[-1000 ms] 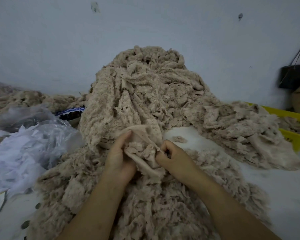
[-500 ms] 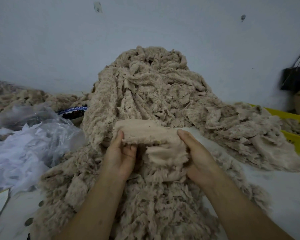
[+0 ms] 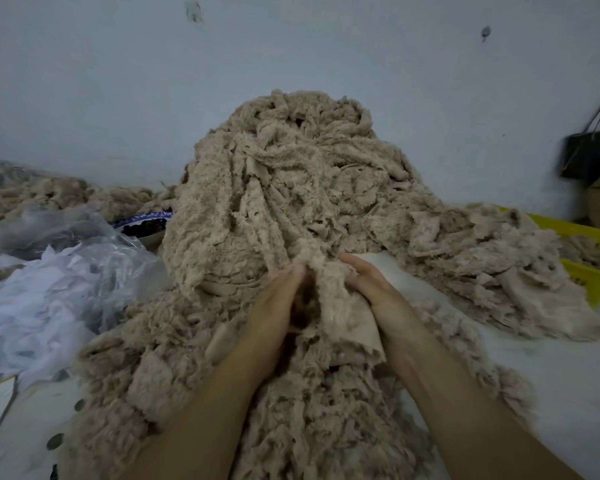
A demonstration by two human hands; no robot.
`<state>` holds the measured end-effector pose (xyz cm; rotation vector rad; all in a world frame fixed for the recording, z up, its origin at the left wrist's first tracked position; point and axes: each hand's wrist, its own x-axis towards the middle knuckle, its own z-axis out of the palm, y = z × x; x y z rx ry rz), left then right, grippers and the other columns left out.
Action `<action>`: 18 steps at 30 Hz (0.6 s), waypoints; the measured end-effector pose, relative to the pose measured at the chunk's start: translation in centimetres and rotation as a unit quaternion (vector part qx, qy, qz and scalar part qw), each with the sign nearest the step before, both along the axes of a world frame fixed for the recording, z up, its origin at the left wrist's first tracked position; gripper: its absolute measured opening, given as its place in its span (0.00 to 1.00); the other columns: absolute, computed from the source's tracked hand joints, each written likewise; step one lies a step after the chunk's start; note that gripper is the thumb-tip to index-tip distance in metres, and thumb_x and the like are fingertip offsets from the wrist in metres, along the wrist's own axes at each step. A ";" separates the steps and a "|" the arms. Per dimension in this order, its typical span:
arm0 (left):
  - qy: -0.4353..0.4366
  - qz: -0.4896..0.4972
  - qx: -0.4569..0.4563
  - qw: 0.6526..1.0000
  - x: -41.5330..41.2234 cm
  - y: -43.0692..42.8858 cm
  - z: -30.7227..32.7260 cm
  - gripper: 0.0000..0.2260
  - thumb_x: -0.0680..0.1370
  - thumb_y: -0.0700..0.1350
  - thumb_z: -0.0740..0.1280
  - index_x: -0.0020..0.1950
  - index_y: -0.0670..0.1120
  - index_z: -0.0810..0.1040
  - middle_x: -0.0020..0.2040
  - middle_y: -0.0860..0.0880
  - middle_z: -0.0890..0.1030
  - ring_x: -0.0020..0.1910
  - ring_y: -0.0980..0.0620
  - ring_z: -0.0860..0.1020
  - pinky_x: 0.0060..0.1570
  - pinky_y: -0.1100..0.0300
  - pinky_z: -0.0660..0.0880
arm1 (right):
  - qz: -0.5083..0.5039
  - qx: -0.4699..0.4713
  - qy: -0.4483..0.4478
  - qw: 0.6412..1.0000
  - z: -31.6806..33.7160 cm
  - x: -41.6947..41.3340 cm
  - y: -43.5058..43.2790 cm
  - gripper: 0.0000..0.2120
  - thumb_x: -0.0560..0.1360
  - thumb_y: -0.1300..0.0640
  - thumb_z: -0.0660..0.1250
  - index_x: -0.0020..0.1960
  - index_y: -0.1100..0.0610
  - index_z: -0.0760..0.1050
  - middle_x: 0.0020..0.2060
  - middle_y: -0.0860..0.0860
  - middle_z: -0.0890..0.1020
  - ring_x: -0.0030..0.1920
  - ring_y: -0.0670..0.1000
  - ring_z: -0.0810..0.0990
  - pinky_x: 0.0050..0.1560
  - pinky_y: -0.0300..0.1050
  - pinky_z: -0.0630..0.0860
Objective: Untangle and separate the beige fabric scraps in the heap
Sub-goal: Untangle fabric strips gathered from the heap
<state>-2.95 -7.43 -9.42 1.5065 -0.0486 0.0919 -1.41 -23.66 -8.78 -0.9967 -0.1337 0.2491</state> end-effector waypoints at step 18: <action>0.089 -0.005 -0.320 0.943 0.9 1.9 -0.9 0.13 0.77 0.45 0.64 0.40 0.43 0.86 0.35 0.47 0.85 0.30 0.54 0.83 0.27 0.63 0.78 | 0.000 -0.176 -0.034 0.984 -1.8 0.0 1.8 0.13 0.81 0.57 0.63 0.46 0.46 0.85 0.36 0.46 0.83 0.39 0.44 0.80 0.40 0.35 0.76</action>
